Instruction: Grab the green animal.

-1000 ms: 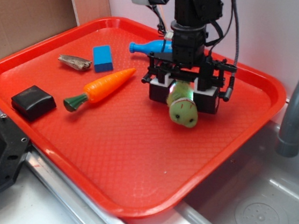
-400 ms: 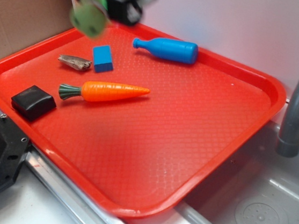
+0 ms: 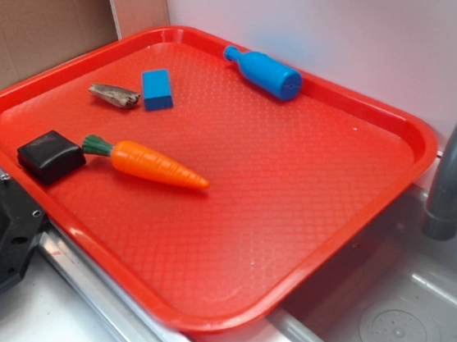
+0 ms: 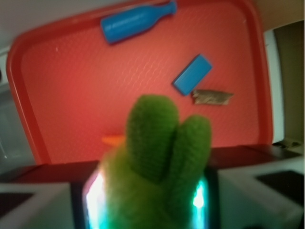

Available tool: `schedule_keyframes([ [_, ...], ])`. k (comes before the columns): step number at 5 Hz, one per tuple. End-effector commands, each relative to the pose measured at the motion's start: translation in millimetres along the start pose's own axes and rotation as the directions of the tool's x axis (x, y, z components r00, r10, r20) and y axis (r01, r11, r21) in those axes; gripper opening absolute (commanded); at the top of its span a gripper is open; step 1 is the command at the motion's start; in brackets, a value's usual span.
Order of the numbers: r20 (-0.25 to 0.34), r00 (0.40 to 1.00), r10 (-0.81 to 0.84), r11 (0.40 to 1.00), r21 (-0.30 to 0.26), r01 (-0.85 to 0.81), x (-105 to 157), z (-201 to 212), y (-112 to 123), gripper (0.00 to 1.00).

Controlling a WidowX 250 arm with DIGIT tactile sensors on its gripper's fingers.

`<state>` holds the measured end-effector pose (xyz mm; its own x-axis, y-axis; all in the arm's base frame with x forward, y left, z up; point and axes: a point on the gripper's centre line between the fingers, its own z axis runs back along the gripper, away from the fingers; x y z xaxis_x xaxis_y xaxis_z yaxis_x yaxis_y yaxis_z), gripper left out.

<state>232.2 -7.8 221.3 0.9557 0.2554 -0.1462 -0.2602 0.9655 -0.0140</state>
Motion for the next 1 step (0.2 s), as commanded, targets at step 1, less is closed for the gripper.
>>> schedule_keyframes([
  [1, 0.066, 0.997, -0.029, 0.992, 0.124, 0.020, 25.0, 1.1, -6.0, 0.00],
])
